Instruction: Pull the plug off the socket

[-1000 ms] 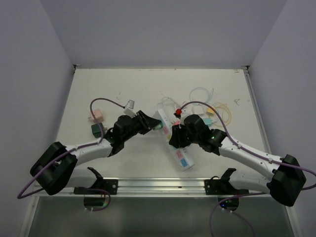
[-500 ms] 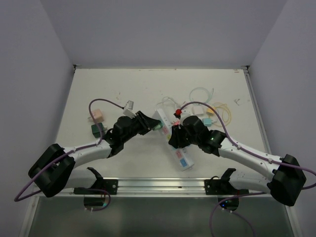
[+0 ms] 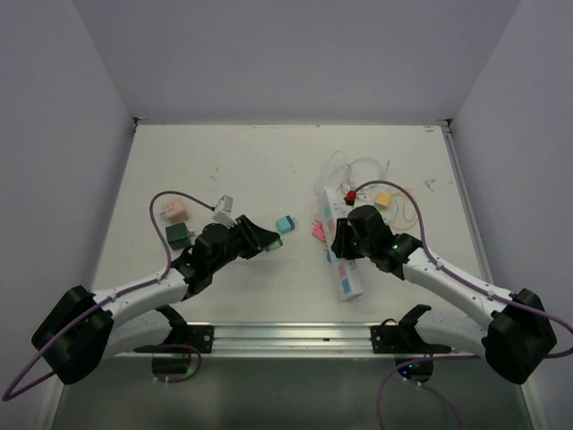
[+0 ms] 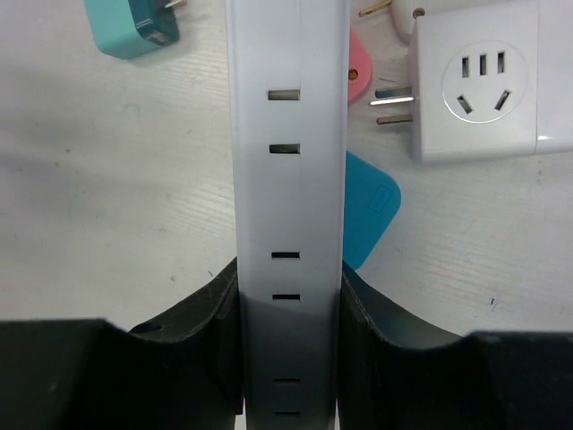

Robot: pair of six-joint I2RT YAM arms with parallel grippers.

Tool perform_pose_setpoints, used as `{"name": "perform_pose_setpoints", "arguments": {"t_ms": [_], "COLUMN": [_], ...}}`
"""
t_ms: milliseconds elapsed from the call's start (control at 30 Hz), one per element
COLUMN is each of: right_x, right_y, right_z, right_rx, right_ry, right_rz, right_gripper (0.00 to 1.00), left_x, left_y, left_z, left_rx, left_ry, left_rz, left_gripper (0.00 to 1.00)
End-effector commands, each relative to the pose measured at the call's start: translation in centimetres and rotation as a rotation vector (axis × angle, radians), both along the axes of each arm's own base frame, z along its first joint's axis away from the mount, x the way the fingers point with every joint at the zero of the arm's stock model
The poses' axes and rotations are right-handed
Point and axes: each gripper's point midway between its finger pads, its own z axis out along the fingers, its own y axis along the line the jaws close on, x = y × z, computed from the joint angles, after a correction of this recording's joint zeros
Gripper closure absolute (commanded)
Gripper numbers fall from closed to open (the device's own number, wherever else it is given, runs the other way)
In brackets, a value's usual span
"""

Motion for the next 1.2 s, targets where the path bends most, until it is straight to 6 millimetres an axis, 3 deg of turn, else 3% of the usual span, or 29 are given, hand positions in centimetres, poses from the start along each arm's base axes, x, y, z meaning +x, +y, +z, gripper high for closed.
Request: {"name": "perform_pose_setpoints", "arguments": {"t_ms": [0, 200, 333, 367, 500, 533, 667, 867, 900, 1067, 1167], "right_x": [1.9, 1.6, 1.2, 1.2, 0.7, 0.7, 0.7, 0.8, 0.8, 1.2, 1.5], "right_y": [1.2, 2.7, 2.6, 2.5, 2.1, 2.0, 1.8, 1.8, 1.8, 2.2, 2.7], "right_z": [6.0, 11.1, 13.5, 14.5, 15.9, 15.9, 16.2, 16.3, 16.3, 16.4, 16.6], "right_rx": [0.110, 0.209, 0.218, 0.227, 0.240, 0.240, 0.243, 0.237, 0.235, 0.237, 0.240], "right_ry": [-0.154, -0.233, -0.274, -0.294, -0.324, -0.324, -0.331, -0.332, -0.333, -0.326, -0.320], "right_rz": [0.012, 0.097, 0.125, 0.124, 0.122, 0.121, 0.114, 0.112, 0.112, 0.118, 0.127], "right_gripper": [1.00, 1.00, 1.00, 1.00, 1.00, 1.00, 1.00, 1.00, 1.00, 1.00, 1.00], "left_x": [-0.5, 0.6, 1.9, 2.5, 4.0, 4.1, 4.9, 4.0, 3.9, 3.4, 3.0], "left_y": [0.7, -0.4, -2.3, -3.0, -4.3, -4.5, -5.9, -6.2, -6.0, -4.7, -4.3], "left_z": [-2.0, -4.9, -6.9, -6.4, -7.0, -7.9, -8.7, -10.4, -10.4, -9.4, -8.6], "left_rx": [0.068, 0.123, 0.153, 0.140, 0.135, 0.148, 0.122, 0.110, 0.115, 0.141, 0.145], "left_ry": [0.020, 0.083, 0.128, 0.121, 0.134, 0.156, 0.170, 0.220, 0.216, 0.186, 0.174], "left_rz": [0.002, -0.009, -0.052, -0.055, -0.052, -0.055, -0.076, -0.101, -0.096, -0.079, -0.076], "left_gripper": [1.00, 0.99, 0.97, 0.96, 0.89, 0.88, 0.83, 0.65, 0.57, 0.29, 0.19]}}
